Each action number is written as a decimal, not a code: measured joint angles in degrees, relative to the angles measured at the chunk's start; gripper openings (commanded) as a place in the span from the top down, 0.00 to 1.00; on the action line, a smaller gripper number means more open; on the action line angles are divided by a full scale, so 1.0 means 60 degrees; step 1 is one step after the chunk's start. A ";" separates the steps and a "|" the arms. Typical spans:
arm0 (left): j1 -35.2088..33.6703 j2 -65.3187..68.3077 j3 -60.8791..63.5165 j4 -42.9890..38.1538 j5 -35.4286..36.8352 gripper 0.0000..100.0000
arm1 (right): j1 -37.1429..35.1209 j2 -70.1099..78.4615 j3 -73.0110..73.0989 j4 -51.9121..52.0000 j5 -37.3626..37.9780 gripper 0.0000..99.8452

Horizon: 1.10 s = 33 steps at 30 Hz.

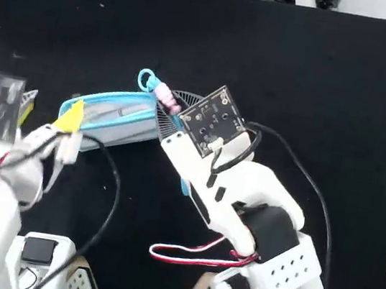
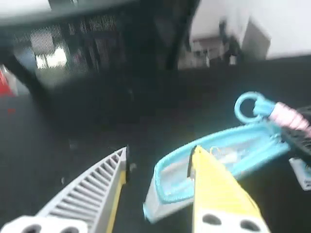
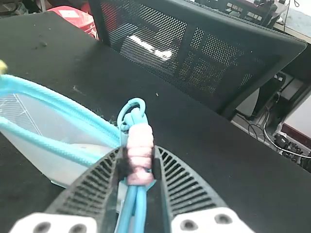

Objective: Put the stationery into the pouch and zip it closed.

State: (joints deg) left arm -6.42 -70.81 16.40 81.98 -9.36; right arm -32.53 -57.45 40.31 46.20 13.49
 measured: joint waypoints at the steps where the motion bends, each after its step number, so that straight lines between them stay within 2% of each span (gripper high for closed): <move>1: 0.0000 -0.0249 0.0000 -0.0132 0.0000 0.78 | 0.0000 0.0029 -0.0015 0.0000 0.0000 0.99; 5: 0.0000 -0.1348 0.0586 -0.0689 0.0000 0.78 | 0.0000 0.0205 -0.0308 0.0000 0.0015 0.99; 15: 0.0059 -0.3634 0.3707 -0.1143 0.0000 0.78 | 0.0000 0.0220 -0.1524 0.0308 0.0029 0.99; 25: 0.2227 -0.3707 0.5158 -0.1363 -0.0015 0.78 | 0.0000 0.0220 -0.2989 0.1905 0.0029 0.99; 28: 0.2242 -0.3707 0.5641 -0.1861 -0.0015 0.78 | 0.0000 0.0220 -0.3165 0.2315 0.0029 0.99; 33: 0.1465 -0.3751 0.6432 -0.3018 -0.0015 0.78 | -0.0029 -0.0190 -0.3209 0.2462 0.0029 0.99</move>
State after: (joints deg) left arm 2.37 -93.32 54.99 63.87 -9.45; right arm -32.70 -58.59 21.05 60.97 13.67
